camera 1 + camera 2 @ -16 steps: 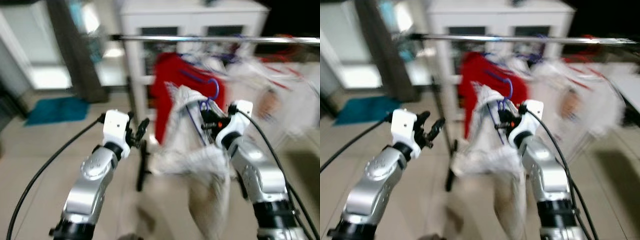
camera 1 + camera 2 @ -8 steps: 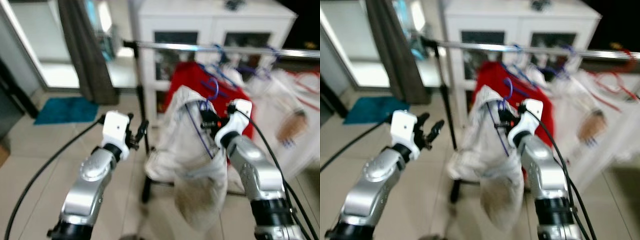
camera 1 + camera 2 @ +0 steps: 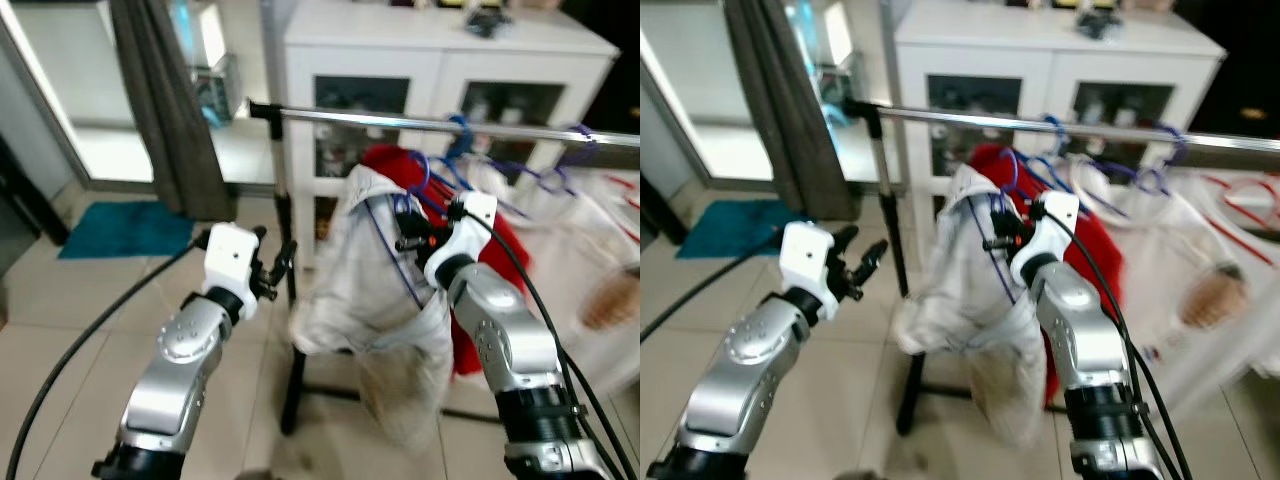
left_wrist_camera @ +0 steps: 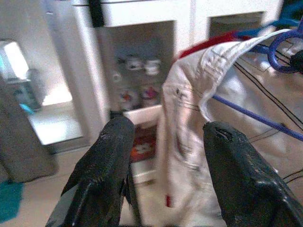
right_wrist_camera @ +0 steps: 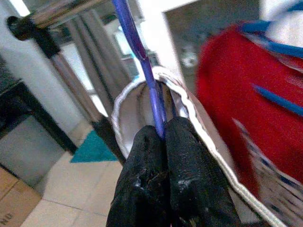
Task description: Hang hanger
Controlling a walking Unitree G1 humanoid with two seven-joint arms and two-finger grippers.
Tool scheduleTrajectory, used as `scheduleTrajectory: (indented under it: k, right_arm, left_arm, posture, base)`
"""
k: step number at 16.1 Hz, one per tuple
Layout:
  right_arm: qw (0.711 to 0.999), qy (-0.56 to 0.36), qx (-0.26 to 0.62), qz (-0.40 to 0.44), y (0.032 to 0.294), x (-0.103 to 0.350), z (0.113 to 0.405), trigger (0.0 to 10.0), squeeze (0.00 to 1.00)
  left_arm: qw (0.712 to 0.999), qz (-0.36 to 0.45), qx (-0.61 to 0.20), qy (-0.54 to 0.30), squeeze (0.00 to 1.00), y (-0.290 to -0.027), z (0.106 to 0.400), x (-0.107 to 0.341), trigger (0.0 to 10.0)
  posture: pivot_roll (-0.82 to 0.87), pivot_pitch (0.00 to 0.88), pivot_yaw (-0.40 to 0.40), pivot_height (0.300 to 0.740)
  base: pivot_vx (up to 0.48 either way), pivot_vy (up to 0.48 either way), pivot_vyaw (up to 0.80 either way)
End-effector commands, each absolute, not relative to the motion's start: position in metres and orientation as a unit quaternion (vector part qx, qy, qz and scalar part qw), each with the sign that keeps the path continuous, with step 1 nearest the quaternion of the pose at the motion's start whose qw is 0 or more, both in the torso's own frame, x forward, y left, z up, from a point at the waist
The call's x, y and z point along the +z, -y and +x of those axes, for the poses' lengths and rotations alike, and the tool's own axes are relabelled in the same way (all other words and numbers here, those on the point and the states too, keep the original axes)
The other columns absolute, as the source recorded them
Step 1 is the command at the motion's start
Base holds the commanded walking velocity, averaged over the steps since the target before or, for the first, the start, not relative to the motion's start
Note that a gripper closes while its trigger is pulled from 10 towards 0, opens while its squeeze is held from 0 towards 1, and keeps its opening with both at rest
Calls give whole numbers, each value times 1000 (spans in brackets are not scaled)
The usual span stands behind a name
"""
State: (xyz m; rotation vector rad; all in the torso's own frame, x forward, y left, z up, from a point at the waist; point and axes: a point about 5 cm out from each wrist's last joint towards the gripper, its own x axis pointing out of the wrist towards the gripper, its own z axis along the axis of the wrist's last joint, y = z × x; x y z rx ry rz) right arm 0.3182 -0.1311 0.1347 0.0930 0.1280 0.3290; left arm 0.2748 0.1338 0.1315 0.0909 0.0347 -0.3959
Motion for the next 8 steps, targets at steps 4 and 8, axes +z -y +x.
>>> scheduleTrajectory:
  k: [4,8]
  right_arm:
    - [980,15,179,85,126,166,321,10000,0]
    - [979,39,179,92,119,176,324,10000,0]
  left_arm:
    - [980,37,-197,-4,0,-137,281,139,10000]
    - [973,43,-227,-7,0,-132,280,140,10000]
  posture:
    - [71,0,25,740]
    - [67,0,25,740]
  base:
    - [388,0,0]
    - [0,0,0]
